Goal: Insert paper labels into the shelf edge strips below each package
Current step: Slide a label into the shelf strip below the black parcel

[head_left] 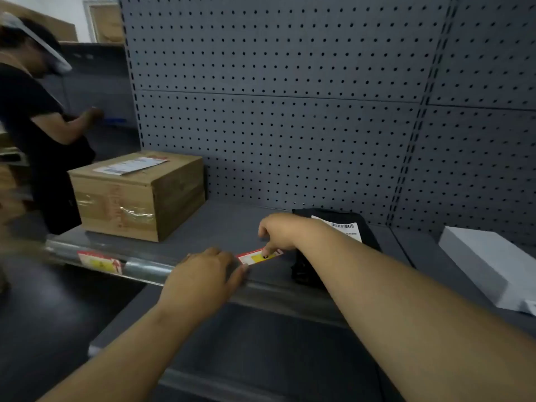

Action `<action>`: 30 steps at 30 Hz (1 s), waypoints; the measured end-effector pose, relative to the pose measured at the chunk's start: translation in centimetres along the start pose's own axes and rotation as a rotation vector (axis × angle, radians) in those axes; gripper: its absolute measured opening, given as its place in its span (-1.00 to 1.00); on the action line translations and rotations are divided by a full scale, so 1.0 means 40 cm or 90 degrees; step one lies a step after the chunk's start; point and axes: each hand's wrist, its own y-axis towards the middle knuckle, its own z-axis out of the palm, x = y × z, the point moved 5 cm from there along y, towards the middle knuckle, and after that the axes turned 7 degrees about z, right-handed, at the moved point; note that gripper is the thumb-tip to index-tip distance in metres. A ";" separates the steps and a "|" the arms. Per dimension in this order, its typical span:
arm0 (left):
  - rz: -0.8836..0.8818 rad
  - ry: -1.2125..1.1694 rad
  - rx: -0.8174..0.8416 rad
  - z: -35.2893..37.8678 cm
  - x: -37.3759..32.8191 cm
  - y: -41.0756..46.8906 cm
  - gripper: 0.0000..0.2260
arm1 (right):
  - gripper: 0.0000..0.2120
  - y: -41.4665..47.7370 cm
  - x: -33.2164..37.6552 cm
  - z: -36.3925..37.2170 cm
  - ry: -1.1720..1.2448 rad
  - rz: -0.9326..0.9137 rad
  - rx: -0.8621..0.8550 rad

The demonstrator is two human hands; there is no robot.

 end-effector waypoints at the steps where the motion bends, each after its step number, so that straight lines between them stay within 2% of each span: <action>1: 0.001 0.004 0.008 0.005 0.004 0.004 -0.66 | -0.55 0.015 -0.001 0.002 -0.006 -0.005 0.018; 6: 0.010 0.012 -0.008 0.015 0.008 0.018 -0.69 | -0.56 0.080 -0.006 0.032 -0.037 -0.034 0.100; 18: -0.006 0.039 -0.013 0.015 0.003 0.021 -0.68 | -0.60 0.111 -0.017 0.045 0.039 -0.052 0.141; 20: 0.000 0.034 -0.022 0.013 0.000 0.016 -0.70 | -0.62 0.103 -0.015 0.042 0.065 -0.059 0.118; 23: 0.014 0.013 -0.049 0.004 -0.010 0.006 -0.70 | -0.83 0.088 -0.020 0.022 0.153 -0.083 0.047; 27: 0.082 -0.022 -0.094 -0.010 -0.056 -0.006 -0.75 | -0.78 0.031 -0.053 -0.040 0.318 -0.084 -0.092; 30: 0.164 -0.013 -0.108 -0.013 -0.115 -0.019 -0.82 | -0.88 -0.031 -0.092 -0.073 0.386 -0.075 -0.165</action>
